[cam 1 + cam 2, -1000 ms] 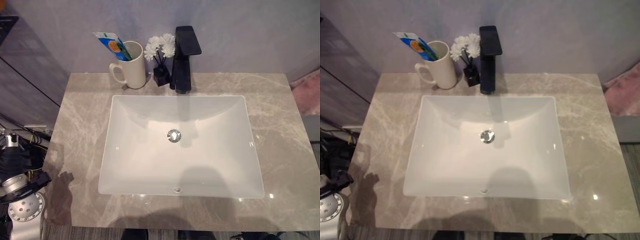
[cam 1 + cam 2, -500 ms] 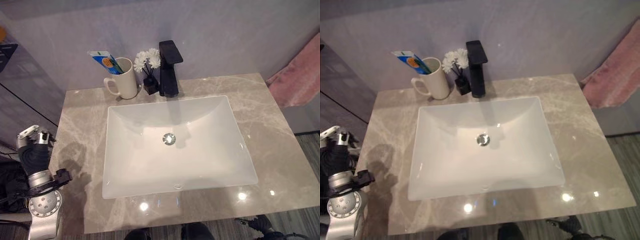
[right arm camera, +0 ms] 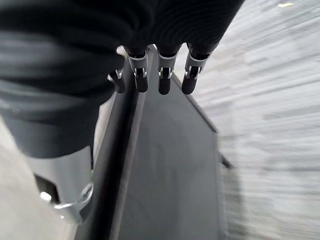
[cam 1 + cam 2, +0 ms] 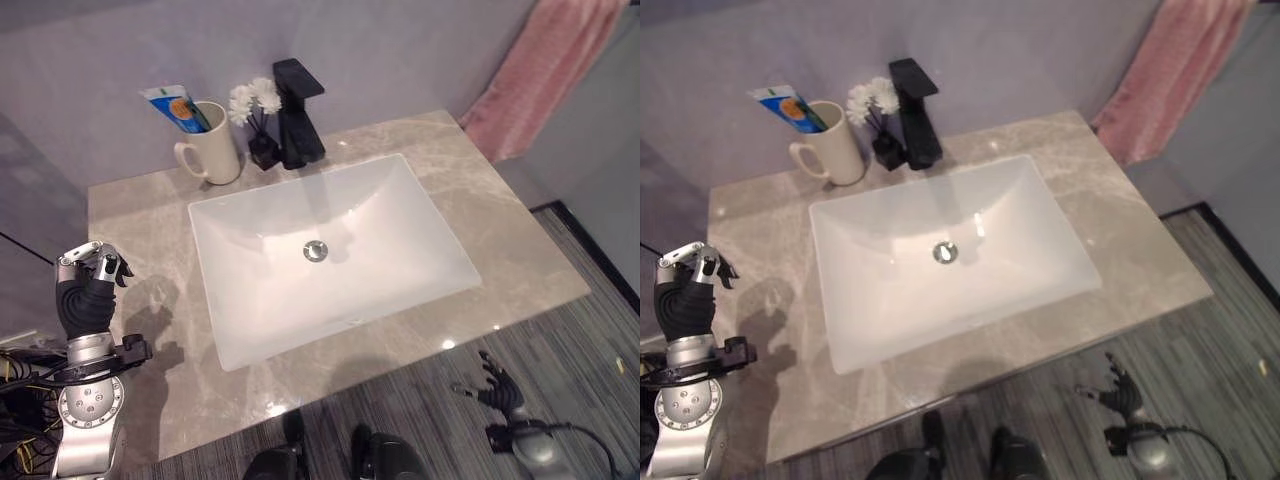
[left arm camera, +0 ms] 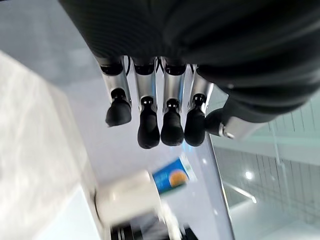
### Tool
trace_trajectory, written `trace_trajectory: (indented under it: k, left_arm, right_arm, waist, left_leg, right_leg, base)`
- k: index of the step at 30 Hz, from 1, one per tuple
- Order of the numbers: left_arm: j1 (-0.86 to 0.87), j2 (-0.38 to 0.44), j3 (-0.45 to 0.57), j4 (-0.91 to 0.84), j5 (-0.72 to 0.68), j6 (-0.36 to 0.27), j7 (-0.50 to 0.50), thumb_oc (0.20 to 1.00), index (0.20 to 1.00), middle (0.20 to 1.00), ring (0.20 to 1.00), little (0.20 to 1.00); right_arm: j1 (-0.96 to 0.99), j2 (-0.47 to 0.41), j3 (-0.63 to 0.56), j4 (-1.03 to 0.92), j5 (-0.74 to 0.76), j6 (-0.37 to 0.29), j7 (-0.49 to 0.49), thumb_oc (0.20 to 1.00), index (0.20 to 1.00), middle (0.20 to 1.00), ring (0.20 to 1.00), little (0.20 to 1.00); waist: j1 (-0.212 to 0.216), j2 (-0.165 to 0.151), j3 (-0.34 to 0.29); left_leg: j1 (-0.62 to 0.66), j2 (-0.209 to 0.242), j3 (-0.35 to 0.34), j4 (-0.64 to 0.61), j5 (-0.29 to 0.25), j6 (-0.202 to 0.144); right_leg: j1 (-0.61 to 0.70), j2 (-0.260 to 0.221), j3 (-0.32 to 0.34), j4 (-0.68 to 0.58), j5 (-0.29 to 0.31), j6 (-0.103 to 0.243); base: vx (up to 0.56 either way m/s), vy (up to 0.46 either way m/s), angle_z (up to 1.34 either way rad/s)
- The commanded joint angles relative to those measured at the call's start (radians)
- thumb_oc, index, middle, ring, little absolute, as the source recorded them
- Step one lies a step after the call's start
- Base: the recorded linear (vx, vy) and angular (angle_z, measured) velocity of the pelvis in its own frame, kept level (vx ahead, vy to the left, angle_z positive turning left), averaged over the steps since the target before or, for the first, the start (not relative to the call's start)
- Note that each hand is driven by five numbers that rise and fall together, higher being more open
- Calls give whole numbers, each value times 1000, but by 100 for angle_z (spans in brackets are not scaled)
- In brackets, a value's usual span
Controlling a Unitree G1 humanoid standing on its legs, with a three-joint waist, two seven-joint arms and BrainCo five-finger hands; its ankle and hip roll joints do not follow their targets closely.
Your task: Put brush and paste in cup on sink, flatten towel.
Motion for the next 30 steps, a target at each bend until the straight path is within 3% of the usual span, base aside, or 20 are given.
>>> trace_trajectory:
  k: [1, 4, 6, 10, 12, 15, 16, 18, 22, 23, 24, 25, 27, 29, 30]
  left_arm:
    - [-28, 25, -14, -33, -44, -48, -30, 200, 200, 200, 200, 200]
    - [-41, 10, -27, -14, -85, -49, -42, 200, 200, 200, 200, 200]
    - [-58, -2, -57, 10, -133, -41, -57, 200, 200, 200, 200, 200]
    - [-79, -17, -101, 30, -164, -35, -73, 200, 200, 200, 200, 200]
    - [-91, -28, -120, 46, -181, -35, -76, 200, 200, 200, 200, 200]
    - [-81, -43, -132, 57, -203, -40, -86, 200, 200, 200, 200, 200]
    - [-81, -43, -132, 58, -203, -41, -87, 200, 200, 200, 200, 200]
    - [-57, -47, -131, 53, -217, -46, -103, 200, 200, 200, 200, 200]
    - [-51, -47, -146, 49, -239, -58, -127, 200, 200, 200, 200, 200]
    - [-62, -57, -178, 61, -265, -61, -151, 200, 200, 200, 200, 200]
    - [-95, -45, -231, 59, -253, -54, -168, 200, 200, 200, 200, 200]
    - [-97, -45, -233, 60, -253, -55, -168, 200, 200, 200, 200, 200]
    - [-139, -29, -271, 65, -231, -54, -163, 200, 200, 200, 200, 200]
    - [-141, -29, -272, 67, -230, -55, -163, 200, 200, 200, 200, 200]
    - [-161, -19, -287, 64, -222, -57, -158, 200, 200, 200, 200, 200]
  right_arm:
    - [10, -2, -13, -13, -9, -34, -38, 1000, 1000, 1000, 1000, 1000]
    - [26, -15, -11, -21, -29, -32, -39, 1000, 1000, 1000, 1000, 1000]
    - [50, -52, -19, -61, -54, -30, -36, 1000, 1000, 1000, 1000, 1000]
    - [58, -77, -34, -66, -56, -32, -51, 1000, 1000, 1000, 1000, 1000]
    - [36, -94, -21, -64, -70, -30, -66, 1000, 1000, 1000, 1000, 1000]
    - [20, -105, -5, -61, -77, -34, -72, 1000, 1000, 1000, 1000, 1000]
    - [20, -105, -5, -61, -77, -34, -72, 1000, 1000, 1000, 1000, 1000]
    - [10, -106, 18, -54, -98, -37, -77, 1000, 1000, 1000, 1000, 1000]
    - [7, -109, 39, -59, -154, -42, -95, 1000, 1000, 1000, 1000, 1000]
    - [10, -103, 45, -55, -162, -41, -91, 1000, 1000, 1000, 1000, 1000]
    - [15, -99, 37, -52, -178, -35, -96, 1000, 1000, 1000, 1000, 1000]
    - [16, -99, 36, -53, -178, -34, -96, 1000, 1000, 1000, 1000, 1000]
    - [6, -87, 32, -55, -183, -27, -106, 1000, 1000, 1000, 1000, 1000]
    - [6, -87, 31, -56, -183, -26, -106, 1000, 1000, 1000, 1000, 1000]
    - [-3, -79, 33, -67, -194, -23, -115, 1000, 1000, 1000, 1000, 1000]
  waist:
    - [12, -30, -72]
    - [3, -35, -79]
    - [-12, -28, -63]
    - [-26, -22, -26]
    - [-11, -23, -3]
    - [-3, -22, 4]
    - [-3, -22, 3]
    - [10, -28, -2]
    - [2, -26, -16]
    - [-1, -15, -23]
    - [-36, 7, -38]
    - [-31, 7, -36]
    - [-63, 29, -45]
    - [-55, 29, -46]
    - [-64, 41, -55]
  left_leg:
    - [-10, -66, -144, -9, -8, -51]
    - [-41, -37, -129, 2, 16, -70]
    - [-64, 6, -121, 4, 64, -100]
    - [-81, 23, -162, 19, 90, -121]
    - [-97, -14, -280, 48, 77, -123]
    - [-111, -69, -405, 68, 55, -124]
    - [-113, -70, -405, 73, 52, -124]
    - [-119, -136, -537, 107, 22, -118]
    - [-100, -173, -604, 131, -13, -109]
    - [-79, -170, -601, 118, -16, -105]
    - [-39, -168, -564, 96, -31, -91]
    - [-36, -167, -559, 95, -32, -90]
    - [5, -173, -517, 79, -54, -73]
    - [7, -171, -510, 75, -53, -72]
    - [24, -166, -474, 49, -55, -61]
  right_leg:
    - [62, 17, 48, -148, 96, 18]
    - [97, 46, 79, -225, 46, 0]
    - [100, 90, 98, -264, 7, -36]
    - [105, 114, 98, -295, 0, -63]
    - [98, 121, 121, -302, 11, -75]
    - [85, 129, 169, -337, 48, -79]
    - [86, 129, 169, -339, 49, -78]
    - [70, 143, 258, -374, 84, -77]
    - [62, 155, 362, -397, 117, -63]
    - [61, 160, 402, -398, 119, -60]
    - [59, 154, 434, -388, 119, -44]
    - [60, 155, 439, -387, 118, -44]
    - [51, 153, 503, -373, 127, -20]
    - [49, 154, 510, -372, 128, -19]
    - [29, 152, 553, -360, 137, 1]
  base:
    - [-95, -124, -26]
    - [-155, -258, -34]
    - [-192, -331, -29]
    - [-187, -231, -17]
    - [-186, -159, -9]
    - [-114, -98, -48]
    - [-53, -47, -49]
    - [-27, -27, -71]
    - [26, 55, -121]
    - [124, 244, -73]
    - [112, 216, -80]
    - [84, 225, -94]
    - [41, 207, -103]
    - [25, 131, -105]
    - [22, 202, -136]
